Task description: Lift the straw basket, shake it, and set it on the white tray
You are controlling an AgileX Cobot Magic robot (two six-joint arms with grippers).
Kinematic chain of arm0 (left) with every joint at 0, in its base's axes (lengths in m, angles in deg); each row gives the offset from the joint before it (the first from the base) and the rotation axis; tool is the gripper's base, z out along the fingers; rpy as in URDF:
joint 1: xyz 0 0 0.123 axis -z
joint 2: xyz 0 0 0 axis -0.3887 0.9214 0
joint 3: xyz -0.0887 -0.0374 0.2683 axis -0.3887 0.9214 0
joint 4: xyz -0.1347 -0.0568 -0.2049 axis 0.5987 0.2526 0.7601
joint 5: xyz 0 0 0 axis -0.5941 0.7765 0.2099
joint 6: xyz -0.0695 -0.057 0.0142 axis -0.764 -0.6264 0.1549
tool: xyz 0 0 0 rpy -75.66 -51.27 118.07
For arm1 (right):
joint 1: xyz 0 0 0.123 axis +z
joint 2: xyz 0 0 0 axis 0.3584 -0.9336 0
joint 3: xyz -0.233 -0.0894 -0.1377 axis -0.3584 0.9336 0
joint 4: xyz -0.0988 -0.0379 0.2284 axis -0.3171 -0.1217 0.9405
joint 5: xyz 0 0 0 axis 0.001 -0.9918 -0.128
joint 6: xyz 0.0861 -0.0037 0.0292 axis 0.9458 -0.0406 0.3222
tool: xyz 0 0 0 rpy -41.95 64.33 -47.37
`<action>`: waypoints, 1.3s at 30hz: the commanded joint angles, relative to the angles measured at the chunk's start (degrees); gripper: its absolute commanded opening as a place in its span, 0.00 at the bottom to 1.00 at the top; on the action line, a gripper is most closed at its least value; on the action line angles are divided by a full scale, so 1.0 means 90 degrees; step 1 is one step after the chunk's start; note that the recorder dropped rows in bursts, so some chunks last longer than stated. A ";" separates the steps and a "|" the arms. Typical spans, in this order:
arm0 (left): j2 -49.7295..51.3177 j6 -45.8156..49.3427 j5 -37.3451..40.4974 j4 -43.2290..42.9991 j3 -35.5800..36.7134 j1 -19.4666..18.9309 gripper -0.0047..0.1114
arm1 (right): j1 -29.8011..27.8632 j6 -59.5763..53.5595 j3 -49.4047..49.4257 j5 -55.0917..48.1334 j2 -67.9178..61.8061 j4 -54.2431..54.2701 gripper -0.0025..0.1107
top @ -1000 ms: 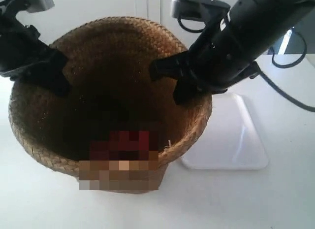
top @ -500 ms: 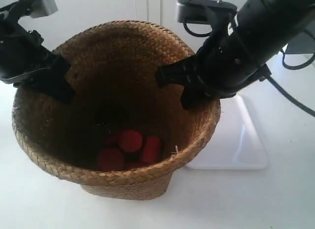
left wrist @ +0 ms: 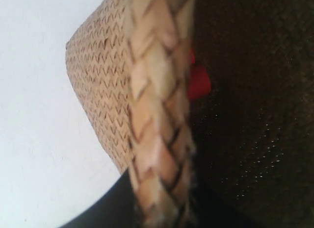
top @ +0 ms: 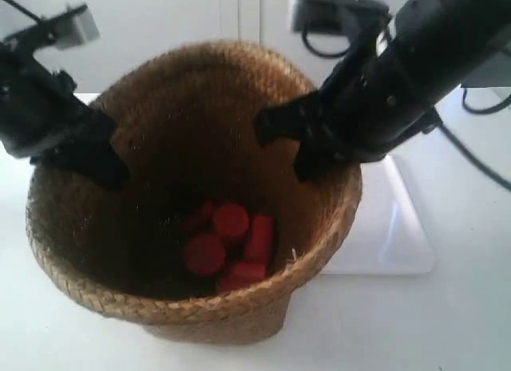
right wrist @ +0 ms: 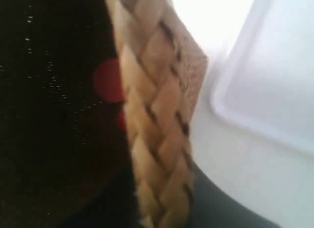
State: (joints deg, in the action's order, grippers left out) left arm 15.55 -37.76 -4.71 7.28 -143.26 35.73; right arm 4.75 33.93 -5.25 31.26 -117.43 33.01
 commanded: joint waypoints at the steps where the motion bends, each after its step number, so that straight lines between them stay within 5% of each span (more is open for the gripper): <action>1: -0.0117 0.0313 0.0126 0.0548 0.0034 0.0050 0.04 | -0.0016 -0.0138 0.0079 0.0345 -0.0051 0.0013 0.02; 5: -0.0115 0.0265 0.0090 0.0639 -0.0011 0.0050 0.04 | -0.0016 -0.0123 0.0063 0.0374 -0.0051 0.0038 0.02; 9: -0.0500 0.0771 0.1615 0.1623 -0.1295 0.0050 0.04 | 0.0003 -0.1245 -0.1131 -0.0742 0.0444 0.1648 0.02; 14: -0.0525 -0.0432 0.1193 -0.0410 -0.1049 0.0050 0.04 | 0.0132 0.0126 -0.0666 -0.0106 0.0520 -0.0307 0.02; 23: -0.0374 -0.0109 0.0814 -0.0010 -0.0580 0.0050 0.04 | 0.0118 0.0212 -0.0346 -0.0001 0.0128 -0.0442 0.02; 29: -0.0374 -0.0559 -0.0390 0.0086 -0.0509 0.0050 0.04 | 0.0131 0.0225 -0.0120 0.0046 0.0072 0.0010 0.02; 39: -0.0222 -0.0834 -0.0239 -0.0377 -0.0415 0.0050 0.04 | 0.0131 0.0255 0.0291 0.0525 -0.0239 0.0015 0.02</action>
State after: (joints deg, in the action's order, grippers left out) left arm 13.83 -45.77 -7.25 0.51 -147.30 35.73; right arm 5.69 36.92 -3.10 35.92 -119.41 33.61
